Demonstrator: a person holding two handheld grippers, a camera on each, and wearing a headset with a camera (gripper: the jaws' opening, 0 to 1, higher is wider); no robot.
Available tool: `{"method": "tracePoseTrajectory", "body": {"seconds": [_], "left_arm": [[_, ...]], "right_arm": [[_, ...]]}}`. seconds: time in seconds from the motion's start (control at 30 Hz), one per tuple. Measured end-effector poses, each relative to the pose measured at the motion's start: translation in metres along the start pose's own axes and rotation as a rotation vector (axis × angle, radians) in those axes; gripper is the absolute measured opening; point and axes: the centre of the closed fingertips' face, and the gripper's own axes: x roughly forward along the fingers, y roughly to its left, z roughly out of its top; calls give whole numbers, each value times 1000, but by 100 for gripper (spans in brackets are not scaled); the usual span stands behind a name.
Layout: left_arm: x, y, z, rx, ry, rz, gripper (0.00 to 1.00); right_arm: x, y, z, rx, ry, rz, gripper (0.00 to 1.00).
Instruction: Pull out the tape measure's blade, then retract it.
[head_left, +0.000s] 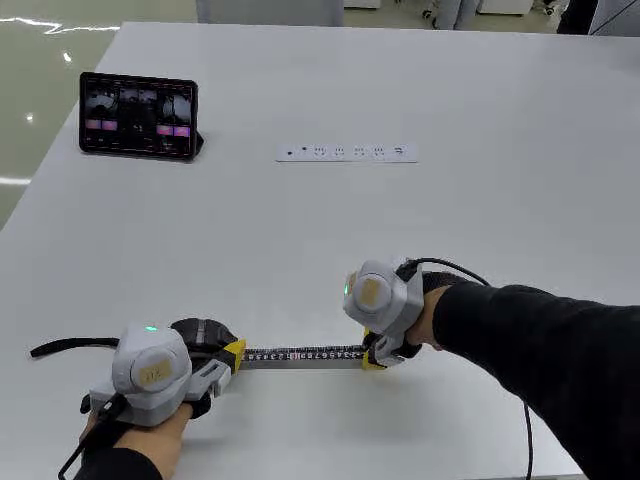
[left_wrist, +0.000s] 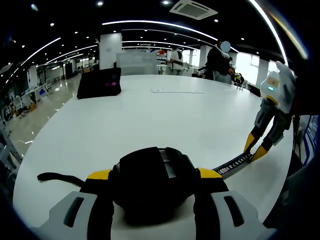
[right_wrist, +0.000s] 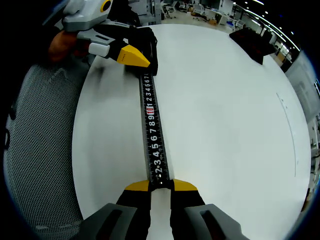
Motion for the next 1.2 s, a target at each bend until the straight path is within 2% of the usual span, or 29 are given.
{"method": "tracePoseTrajectory", "body": {"seconds": [0.77, 0.93, 1.2], "left_arm": [[0, 0, -1, -2, 1, 0, 60], [0, 0, 0, -3, 0, -1, 60], [0, 0, 0, 0, -1, 0, 60]], "right_arm": [[3, 1, 9, 18, -11, 1, 10], [3, 1, 12, 58, -17, 10, 10], [4, 3, 15, 13, -18, 10, 10]]}}
